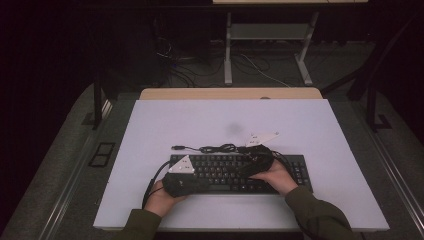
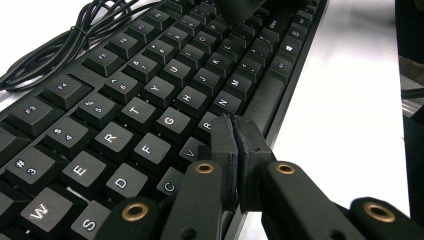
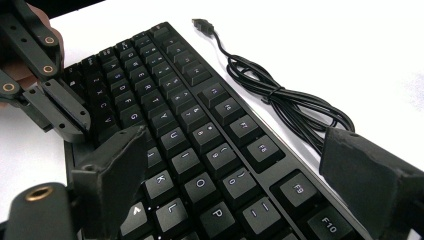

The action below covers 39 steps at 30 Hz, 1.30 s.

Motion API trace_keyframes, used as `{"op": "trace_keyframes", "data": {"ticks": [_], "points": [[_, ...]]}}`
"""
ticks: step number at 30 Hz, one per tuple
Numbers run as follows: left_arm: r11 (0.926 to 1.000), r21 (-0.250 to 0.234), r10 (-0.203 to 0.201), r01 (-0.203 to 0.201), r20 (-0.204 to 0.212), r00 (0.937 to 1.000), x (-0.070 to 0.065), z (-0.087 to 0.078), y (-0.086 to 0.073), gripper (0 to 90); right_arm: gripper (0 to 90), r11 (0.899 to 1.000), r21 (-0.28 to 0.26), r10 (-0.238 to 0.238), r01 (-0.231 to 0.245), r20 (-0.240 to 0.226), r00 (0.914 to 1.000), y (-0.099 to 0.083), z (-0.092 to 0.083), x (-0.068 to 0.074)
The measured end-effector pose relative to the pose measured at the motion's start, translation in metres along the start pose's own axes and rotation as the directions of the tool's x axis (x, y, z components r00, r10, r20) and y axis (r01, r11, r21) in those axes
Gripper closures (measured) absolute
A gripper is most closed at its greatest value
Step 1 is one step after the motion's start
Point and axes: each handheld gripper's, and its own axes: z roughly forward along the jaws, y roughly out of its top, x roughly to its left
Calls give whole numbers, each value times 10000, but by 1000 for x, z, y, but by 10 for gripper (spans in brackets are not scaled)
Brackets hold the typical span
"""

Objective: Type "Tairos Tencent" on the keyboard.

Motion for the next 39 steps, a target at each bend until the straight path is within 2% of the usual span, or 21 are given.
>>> {"op": "trace_keyframes", "data": {"ticks": [3, 12, 22, 29, 33, 39], "points": [[9998, 156, 128, -129, 10, 9999, -1, 2, -1, 881, 117, 10000, 14, 1, -1, 5, 10000, 0, 0, 0], [9997, 137, 189, -189, 12, 9998, -2, 1, 0, 887, 117, 10000, 14, 11, -11, -10, 10000, 0, 0, 0], [9998, -209, 51, -52, -32, 10000, -1, -5, 3, 887, 117, 10000, -28, 33, -33, 5, 10000, 0, -1, 0], [9991, -431, -49, 40, -215, 9998, 3, -12, 4, 884, 117, 9999, -96, 132, -134, -125, 9998, 0, -1, -1], [9983, -527, -266, 252, -269, 9993, 5, -14, 3, 840, 117, 9998, -84, 174, -175, -128, 9998, 0, -1, -2], [9982, -542, -267, 250, -314, 9991, 7, -14, 3, 717, 118, 9996, -162, 237, -240, -202, 9995, 1, -3, -1]]}}
